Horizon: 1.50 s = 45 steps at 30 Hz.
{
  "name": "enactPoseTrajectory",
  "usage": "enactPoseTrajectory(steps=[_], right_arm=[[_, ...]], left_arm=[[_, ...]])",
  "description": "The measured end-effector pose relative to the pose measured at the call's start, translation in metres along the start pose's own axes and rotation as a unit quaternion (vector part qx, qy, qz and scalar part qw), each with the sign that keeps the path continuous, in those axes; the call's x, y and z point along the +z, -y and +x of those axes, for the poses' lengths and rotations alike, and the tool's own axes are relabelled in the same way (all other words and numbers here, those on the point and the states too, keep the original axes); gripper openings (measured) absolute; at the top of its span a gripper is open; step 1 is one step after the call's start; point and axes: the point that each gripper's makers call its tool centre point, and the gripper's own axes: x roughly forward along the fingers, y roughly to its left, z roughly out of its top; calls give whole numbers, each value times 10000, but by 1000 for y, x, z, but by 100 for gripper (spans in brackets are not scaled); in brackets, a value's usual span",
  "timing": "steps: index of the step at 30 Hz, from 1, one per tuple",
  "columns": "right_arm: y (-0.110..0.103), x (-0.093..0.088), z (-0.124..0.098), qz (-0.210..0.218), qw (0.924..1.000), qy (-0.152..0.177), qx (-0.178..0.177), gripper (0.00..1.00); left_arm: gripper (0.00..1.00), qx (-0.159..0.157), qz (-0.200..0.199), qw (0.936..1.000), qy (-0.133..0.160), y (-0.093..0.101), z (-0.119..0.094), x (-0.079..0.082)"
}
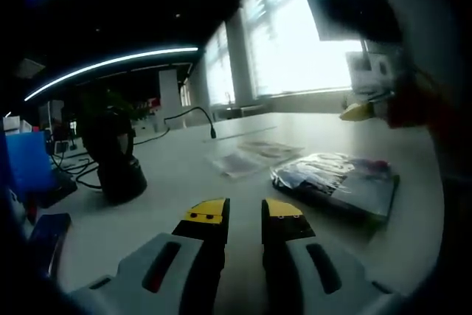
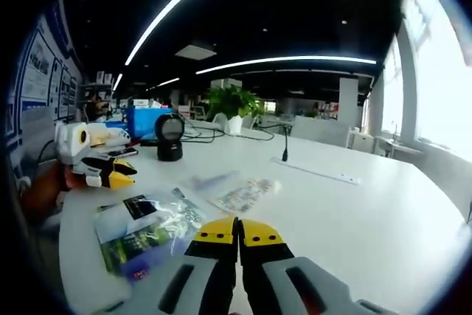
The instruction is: Clip sheet goods on table flip sheet goods clip sheet goods scan sheet goods put sheet goods back to table
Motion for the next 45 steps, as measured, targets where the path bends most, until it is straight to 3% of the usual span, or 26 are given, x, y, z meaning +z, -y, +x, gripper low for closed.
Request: enactPoseTrajectory(steps=[13, 34, 45], right_arm=[[14, -17, -19, -16, 9994, 121, -324, 0], [18, -35, -37, 88, 9986, 305, -418, 0], [16, -35, -42, -43, 9979, 441, -479, 0]], left_arm=[[11, 27, -60, 10000, 22, -2, 0, 1], [10, 53, -111, 9999, 9, -3, 0, 1], [10, 51, -83, 10000, 7, -2, 0, 1]])
